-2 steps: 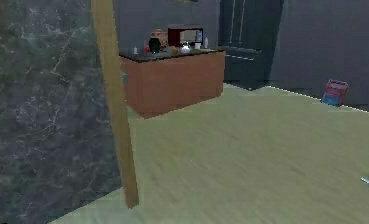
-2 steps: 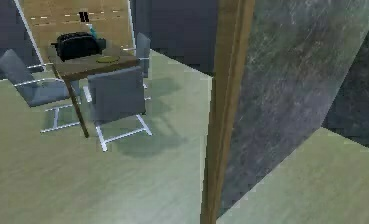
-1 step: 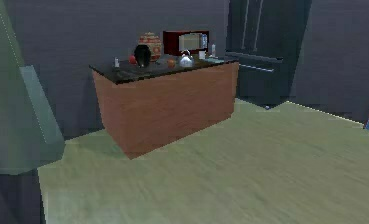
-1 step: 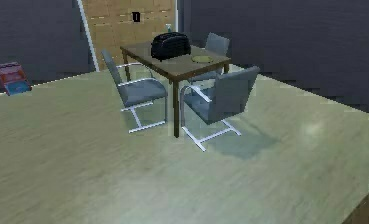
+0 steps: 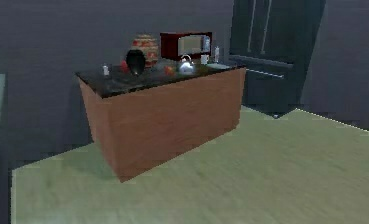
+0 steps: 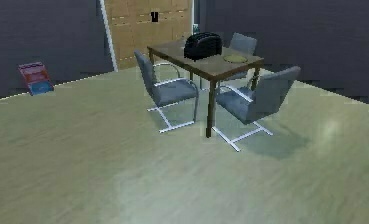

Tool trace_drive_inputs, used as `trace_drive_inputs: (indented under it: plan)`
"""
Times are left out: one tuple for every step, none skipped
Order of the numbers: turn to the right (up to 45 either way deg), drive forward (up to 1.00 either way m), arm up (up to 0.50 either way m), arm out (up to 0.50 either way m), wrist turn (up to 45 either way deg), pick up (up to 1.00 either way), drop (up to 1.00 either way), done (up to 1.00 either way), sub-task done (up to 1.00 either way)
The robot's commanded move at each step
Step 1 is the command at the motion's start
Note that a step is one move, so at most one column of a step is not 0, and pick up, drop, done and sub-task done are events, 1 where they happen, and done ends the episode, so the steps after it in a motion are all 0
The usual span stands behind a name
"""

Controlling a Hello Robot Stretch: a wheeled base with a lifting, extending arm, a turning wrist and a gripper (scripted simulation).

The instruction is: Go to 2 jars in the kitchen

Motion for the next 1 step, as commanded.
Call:
trace_drive_inputs:
  plan:
    - [-21.0, 0.00, 0.00, 0.00, 0.0, 0.00, 0.00, 0.00, 0.00]
